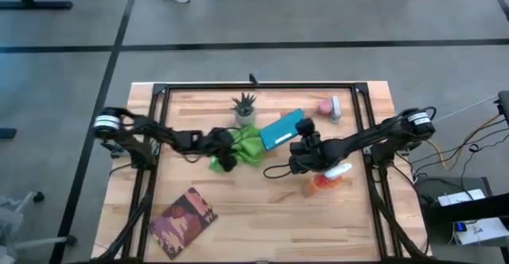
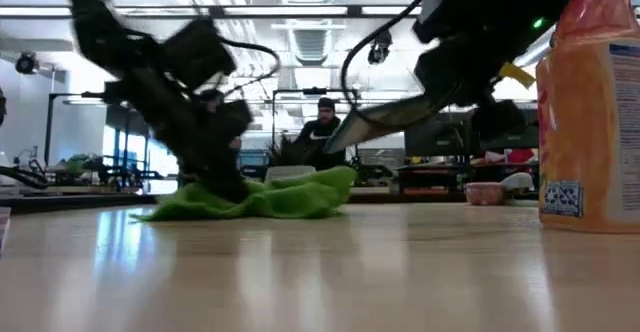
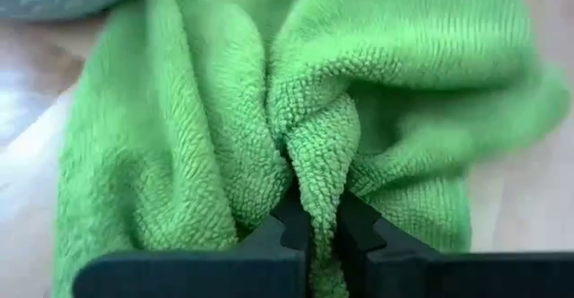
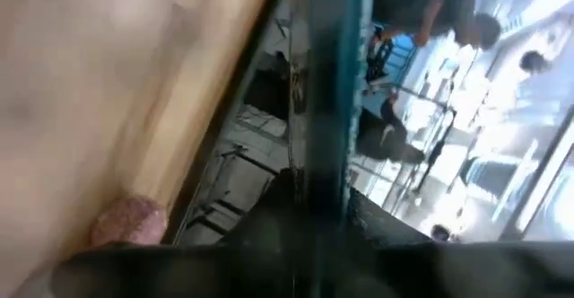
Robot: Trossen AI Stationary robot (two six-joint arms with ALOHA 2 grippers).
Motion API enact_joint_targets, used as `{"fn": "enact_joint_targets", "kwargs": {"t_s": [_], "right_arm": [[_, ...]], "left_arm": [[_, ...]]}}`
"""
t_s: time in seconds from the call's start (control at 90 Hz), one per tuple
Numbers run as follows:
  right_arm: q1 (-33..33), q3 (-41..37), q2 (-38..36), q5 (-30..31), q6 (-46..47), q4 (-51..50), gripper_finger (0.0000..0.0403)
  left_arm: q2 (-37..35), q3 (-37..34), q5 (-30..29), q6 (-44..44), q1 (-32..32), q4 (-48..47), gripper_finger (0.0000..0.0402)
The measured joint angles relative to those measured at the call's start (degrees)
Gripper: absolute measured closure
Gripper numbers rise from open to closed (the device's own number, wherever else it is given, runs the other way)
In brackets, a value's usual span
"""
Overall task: Apply microfiber cloth
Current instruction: Wipe the back of the tablet with the microfiber cloth
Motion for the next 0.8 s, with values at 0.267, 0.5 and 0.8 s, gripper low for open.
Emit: {"fn": "enact_joint_targets", "kwargs": {"t_s": [0.267,0.5,0.8], "right_arm": [[0.00,1.68,7.55,-1.41,-19.72,16.95,0.0390],[0.00,4.57,10.08,-5.92,-19.96,21.05,0.0390],[-0.12,7.49,14.24,-8.25,-30.39,34.65,0.0390]], "left_arm": [[-13.29,-2.97,6.56,2.13,0.01,1.74,0.0401],[-22.28,-2.46,9.42,6.27,0.06,9.00,0.0401],[-13.56,0.45,11.74,6.28,-0.01,12.30,0.0401]]}}
